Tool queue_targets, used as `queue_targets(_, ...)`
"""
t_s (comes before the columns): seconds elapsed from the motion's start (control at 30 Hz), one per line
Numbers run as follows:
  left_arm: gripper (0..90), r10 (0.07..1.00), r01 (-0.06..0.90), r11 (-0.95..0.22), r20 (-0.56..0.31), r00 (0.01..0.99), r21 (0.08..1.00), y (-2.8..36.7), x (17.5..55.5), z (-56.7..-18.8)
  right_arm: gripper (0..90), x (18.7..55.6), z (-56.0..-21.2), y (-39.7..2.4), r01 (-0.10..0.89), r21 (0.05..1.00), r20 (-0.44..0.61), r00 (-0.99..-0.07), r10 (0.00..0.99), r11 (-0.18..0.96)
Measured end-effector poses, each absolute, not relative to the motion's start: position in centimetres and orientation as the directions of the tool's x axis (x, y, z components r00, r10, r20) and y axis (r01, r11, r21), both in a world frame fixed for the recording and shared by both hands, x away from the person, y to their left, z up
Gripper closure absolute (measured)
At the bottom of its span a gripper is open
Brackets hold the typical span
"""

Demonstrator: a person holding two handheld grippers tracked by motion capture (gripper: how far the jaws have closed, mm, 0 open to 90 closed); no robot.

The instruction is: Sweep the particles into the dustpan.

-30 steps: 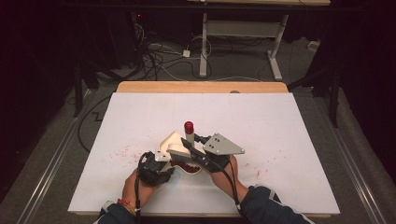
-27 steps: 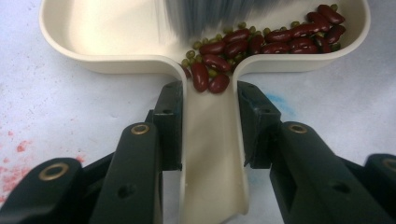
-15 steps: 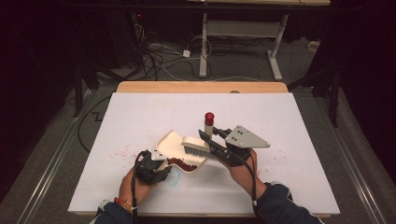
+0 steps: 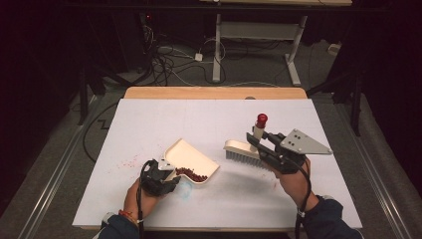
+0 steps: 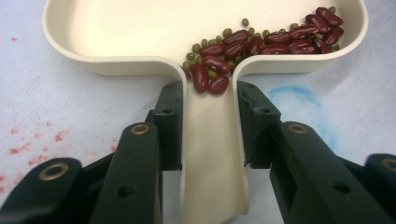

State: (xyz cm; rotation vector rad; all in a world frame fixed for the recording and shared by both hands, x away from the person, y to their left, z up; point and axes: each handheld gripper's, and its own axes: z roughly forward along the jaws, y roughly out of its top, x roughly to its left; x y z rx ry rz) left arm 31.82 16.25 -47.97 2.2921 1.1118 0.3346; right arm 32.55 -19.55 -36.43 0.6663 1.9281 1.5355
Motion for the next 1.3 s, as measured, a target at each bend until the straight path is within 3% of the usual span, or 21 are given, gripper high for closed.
queue_targets(0.5,63.4,0.785,0.648,-0.489,-0.029,0.619,0.584,17.4,31.9,-48.0,69.8,31.5,-38.0,-24.8,0.096,0.960,-0.124,-0.695,0.708,0.262)
queue_targets(1.3,63.4,0.841,0.688,-0.417,-0.035,0.540,0.594,21.5,31.6,-48.5,69.6,29.3,-37.4,-31.5,0.172,0.939,-0.093,-0.707,0.701,0.298)
